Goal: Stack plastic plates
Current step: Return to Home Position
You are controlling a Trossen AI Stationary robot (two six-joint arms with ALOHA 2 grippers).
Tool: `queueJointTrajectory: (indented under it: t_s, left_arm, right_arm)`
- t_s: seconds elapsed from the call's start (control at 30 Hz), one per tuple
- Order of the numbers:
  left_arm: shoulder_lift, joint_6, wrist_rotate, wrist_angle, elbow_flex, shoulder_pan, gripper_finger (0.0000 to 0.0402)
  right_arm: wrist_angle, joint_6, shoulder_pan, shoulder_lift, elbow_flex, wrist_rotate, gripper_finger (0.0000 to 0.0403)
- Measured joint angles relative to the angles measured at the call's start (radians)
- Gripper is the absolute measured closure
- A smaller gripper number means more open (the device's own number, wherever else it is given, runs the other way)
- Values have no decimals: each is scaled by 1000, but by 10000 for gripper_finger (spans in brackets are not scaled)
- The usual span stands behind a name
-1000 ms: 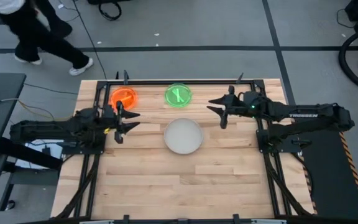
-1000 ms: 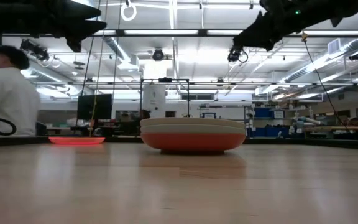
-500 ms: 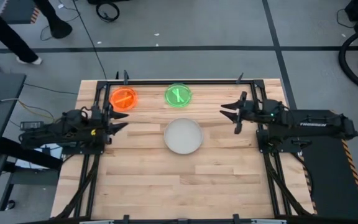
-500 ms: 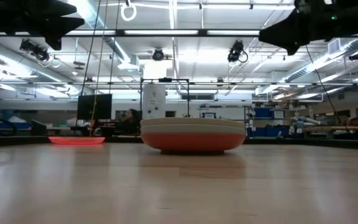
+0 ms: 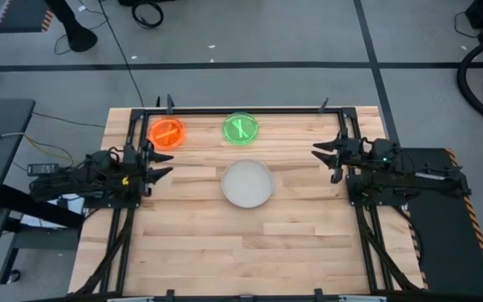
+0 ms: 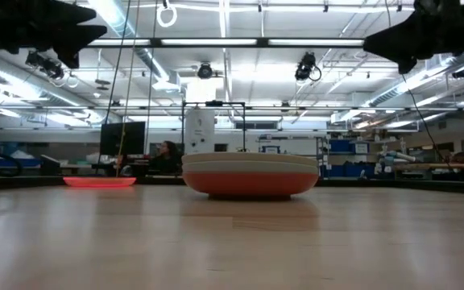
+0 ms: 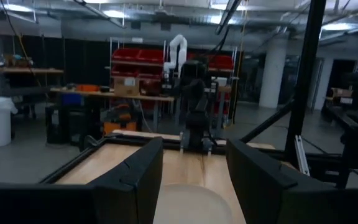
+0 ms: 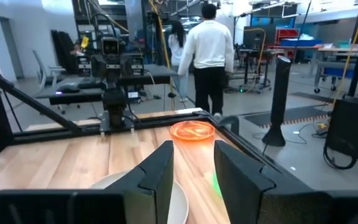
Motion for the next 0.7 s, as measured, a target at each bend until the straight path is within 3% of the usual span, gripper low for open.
queueJointTrajectory:
  t_s: [0.17,0.3,0.5,0.57,0.7]
  left_arm:
    - [1,-19,0,151,-135,0,219]
    - [10,-71,-16,122,-163,0,219]
    - [9,-77,-32,135,-163,0,219]
    - [9,-87,-33,133,-163,-1,219]
    - [10,-94,-33,134,-164,-1,219]
  right_arm:
    - [-2,34,0,-81,-72,-14,277]
    - [25,49,0,-132,-151,-85,284]
    - [-152,70,0,-184,-143,-4,359]
    - [-134,66,0,-187,-145,-20,390]
    - [0,99,1,-186,-242,-103,389]
